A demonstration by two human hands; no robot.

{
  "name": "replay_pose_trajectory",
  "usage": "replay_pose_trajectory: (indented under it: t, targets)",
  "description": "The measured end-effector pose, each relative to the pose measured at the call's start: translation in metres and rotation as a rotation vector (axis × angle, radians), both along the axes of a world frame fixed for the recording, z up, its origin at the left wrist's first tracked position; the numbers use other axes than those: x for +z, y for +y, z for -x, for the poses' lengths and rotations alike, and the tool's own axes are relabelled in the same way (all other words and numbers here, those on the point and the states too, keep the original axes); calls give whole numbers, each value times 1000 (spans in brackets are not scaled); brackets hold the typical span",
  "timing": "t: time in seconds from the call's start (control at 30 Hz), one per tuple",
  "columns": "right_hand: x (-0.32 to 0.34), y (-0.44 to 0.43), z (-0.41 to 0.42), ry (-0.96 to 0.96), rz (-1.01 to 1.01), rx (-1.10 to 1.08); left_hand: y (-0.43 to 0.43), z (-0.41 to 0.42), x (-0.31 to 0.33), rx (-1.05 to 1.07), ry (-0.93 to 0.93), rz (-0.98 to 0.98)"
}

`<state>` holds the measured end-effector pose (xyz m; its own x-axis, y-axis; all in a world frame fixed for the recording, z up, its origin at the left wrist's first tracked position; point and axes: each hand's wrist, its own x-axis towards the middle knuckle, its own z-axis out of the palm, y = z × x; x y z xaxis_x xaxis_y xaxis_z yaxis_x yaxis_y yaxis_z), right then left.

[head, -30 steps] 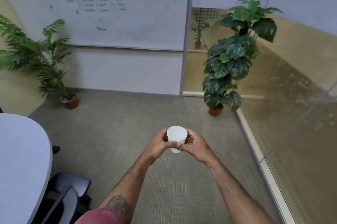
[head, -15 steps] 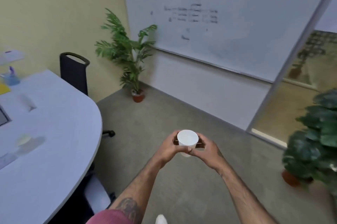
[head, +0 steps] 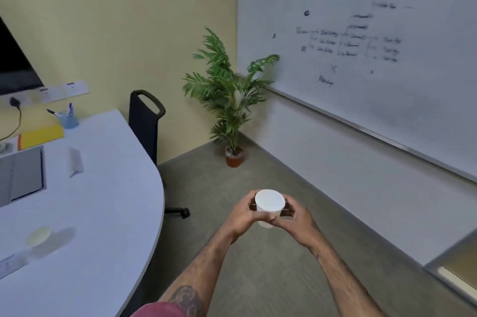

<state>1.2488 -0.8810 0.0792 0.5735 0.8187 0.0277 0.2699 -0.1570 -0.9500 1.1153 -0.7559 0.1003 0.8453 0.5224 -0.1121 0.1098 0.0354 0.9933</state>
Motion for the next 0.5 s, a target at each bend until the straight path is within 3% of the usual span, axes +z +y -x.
replay_pose_trajectory:
  t: [0.5]
  targets:
    - [7,253,-228,-38,-12,409,194,-185,3,403,7,-48]
